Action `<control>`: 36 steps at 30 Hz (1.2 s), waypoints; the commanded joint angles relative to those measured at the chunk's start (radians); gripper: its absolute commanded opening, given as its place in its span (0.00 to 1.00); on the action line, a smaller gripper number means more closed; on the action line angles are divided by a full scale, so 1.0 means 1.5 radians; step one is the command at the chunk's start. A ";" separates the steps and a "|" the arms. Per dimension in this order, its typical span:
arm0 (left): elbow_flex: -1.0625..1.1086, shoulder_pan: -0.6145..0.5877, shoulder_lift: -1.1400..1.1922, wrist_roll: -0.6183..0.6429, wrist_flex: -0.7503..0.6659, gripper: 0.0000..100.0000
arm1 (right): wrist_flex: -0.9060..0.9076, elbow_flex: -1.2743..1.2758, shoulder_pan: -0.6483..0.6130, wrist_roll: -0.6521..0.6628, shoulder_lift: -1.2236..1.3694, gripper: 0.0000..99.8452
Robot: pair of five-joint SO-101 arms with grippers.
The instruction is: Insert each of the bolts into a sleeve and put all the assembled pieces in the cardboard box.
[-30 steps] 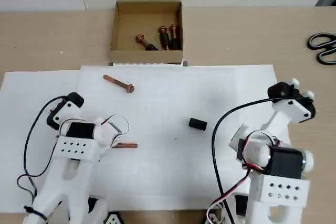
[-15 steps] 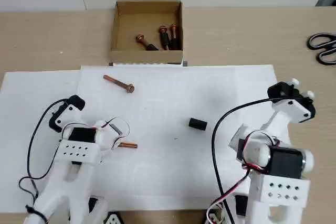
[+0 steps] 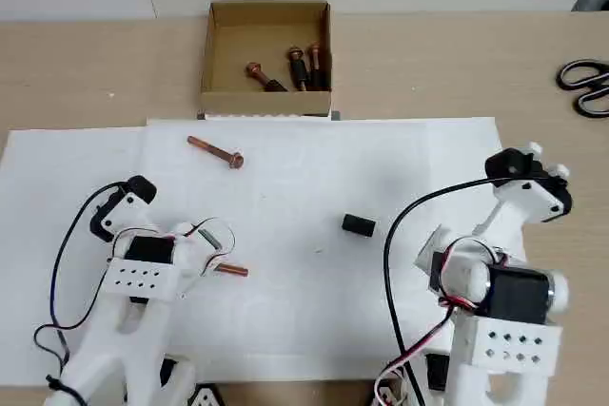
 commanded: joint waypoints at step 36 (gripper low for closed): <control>-0.683 -0.002 -0.027 -0.273 0.337 0.01 | 0.001 -0.008 -0.001 0.078 -0.012 0.00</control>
